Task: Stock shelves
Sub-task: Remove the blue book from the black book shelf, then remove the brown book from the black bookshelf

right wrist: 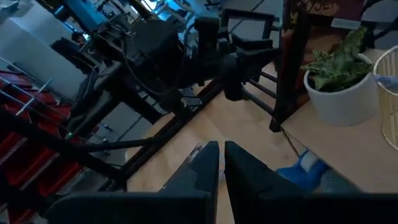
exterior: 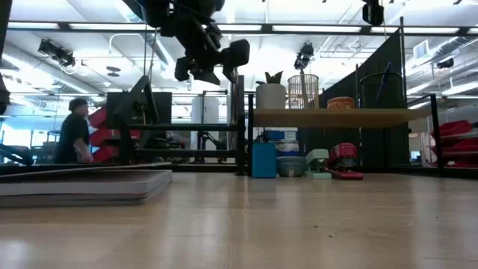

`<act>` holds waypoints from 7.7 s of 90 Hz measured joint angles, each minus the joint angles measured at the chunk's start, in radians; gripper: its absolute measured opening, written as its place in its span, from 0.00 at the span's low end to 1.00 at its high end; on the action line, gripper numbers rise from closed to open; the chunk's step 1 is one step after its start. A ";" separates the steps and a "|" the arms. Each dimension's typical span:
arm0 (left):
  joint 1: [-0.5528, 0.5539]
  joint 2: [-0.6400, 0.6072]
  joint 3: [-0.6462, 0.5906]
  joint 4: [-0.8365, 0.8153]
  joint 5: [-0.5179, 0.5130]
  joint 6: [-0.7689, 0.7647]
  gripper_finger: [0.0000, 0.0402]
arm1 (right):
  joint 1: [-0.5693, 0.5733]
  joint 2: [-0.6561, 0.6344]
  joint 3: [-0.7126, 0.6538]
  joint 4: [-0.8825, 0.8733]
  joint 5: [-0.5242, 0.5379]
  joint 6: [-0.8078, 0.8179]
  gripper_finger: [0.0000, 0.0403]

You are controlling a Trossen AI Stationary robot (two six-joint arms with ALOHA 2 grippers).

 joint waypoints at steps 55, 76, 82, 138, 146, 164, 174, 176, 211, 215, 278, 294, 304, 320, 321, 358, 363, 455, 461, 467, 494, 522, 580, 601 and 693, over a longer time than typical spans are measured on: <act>0.065 0.001 0.000 -0.048 0.115 -0.086 0.36 | -0.004 0.020 0.000 -0.001 -0.004 0.001 0.00; 0.107 0.001 0.017 -0.075 0.120 -0.128 0.08 | -0.004 0.021 0.000 -0.001 -0.004 0.019 0.00; 0.110 0.001 0.045 -0.097 0.104 -0.101 0.03 | -0.004 0.021 0.000 -0.001 -0.004 0.023 0.00; 0.060 -0.082 0.708 -0.600 0.234 0.172 0.00 | -0.005 0.028 0.000 0.022 0.051 -0.048 0.00; 0.018 -0.137 0.718 -0.690 0.332 0.071 0.00 | -0.005 0.041 0.000 0.032 0.053 -0.079 0.00; -0.154 -0.249 0.656 -1.024 0.295 -0.263 0.00 | -0.005 0.102 0.000 0.051 0.052 -0.113 0.00; -0.267 -0.312 0.565 -1.106 0.311 -0.471 0.00 | -0.005 0.144 0.000 0.082 0.041 -0.112 0.00; -0.291 -0.327 0.540 -1.108 0.319 -0.506 0.00 | -0.005 0.153 0.000 0.094 0.035 -0.111 0.00; -0.753 -0.622 -0.236 -0.688 0.205 -1.171 0.00 | -0.004 0.201 0.000 0.210 -0.064 0.000 0.00; -0.801 -0.640 -0.324 -0.617 0.175 -1.222 0.00 | -0.004 0.198 0.000 0.211 -0.064 0.024 0.00; -1.085 -0.438 -0.735 -0.251 0.005 -1.641 0.01 | 0.006 0.195 0.000 0.219 0.010 0.288 0.00; -1.084 -0.370 -0.735 -0.241 0.032 -1.710 0.01 | 0.029 0.195 0.000 0.223 0.048 0.293 0.00; -1.079 -0.345 -0.735 -0.225 0.063 -1.725 0.02 | 0.041 0.195 0.000 0.223 0.053 0.293 0.00; -1.061 -0.343 -0.735 -0.246 0.104 -1.751 0.02 | 0.048 0.195 0.000 0.223 0.054 0.293 0.00; -1.058 -0.344 -0.735 -0.247 0.104 -1.753 0.02 | 0.048 0.195 0.000 0.223 0.054 0.293 0.00; -0.976 -0.346 -0.670 -0.420 0.253 -1.766 0.03 | 0.048 0.195 0.000 0.223 0.049 0.290 0.00; -0.976 -0.346 -0.670 -0.415 0.256 -1.762 0.04 | 0.048 0.195 0.000 0.223 0.049 0.290 0.00; -0.945 -0.345 -0.285 -1.108 0.220 -1.649 0.26 | 0.064 0.195 0.000 0.223 0.033 0.226 0.00; -0.921 -0.345 -0.205 -1.063 0.013 -1.473 0.26 | 0.064 0.195 0.000 0.223 0.025 0.211 0.00; -0.881 -0.345 -0.139 -0.986 -0.155 -1.220 0.26 | 0.064 0.195 0.000 0.223 0.023 0.197 0.00; -0.536 -0.343 -0.025 -0.173 -0.407 0.011 0.28 | 0.061 0.195 0.000 0.224 -0.008 0.163 0.00; -0.176 -0.239 -0.025 0.309 0.065 0.595 0.49 | 0.054 0.125 0.000 0.212 -0.048 0.079 0.00; 0.006 0.151 0.281 0.143 -0.204 0.388 0.58 | -0.033 -0.033 0.000 0.056 -0.027 0.043 0.00; 0.065 0.161 0.335 -0.119 -0.107 0.074 0.56 | -0.033 -0.028 0.000 0.058 -0.027 0.017 0.00; 0.143 0.157 0.621 -0.220 0.041 0.266 0.01 | -0.033 -0.024 0.000 0.058 -0.024 0.002 0.00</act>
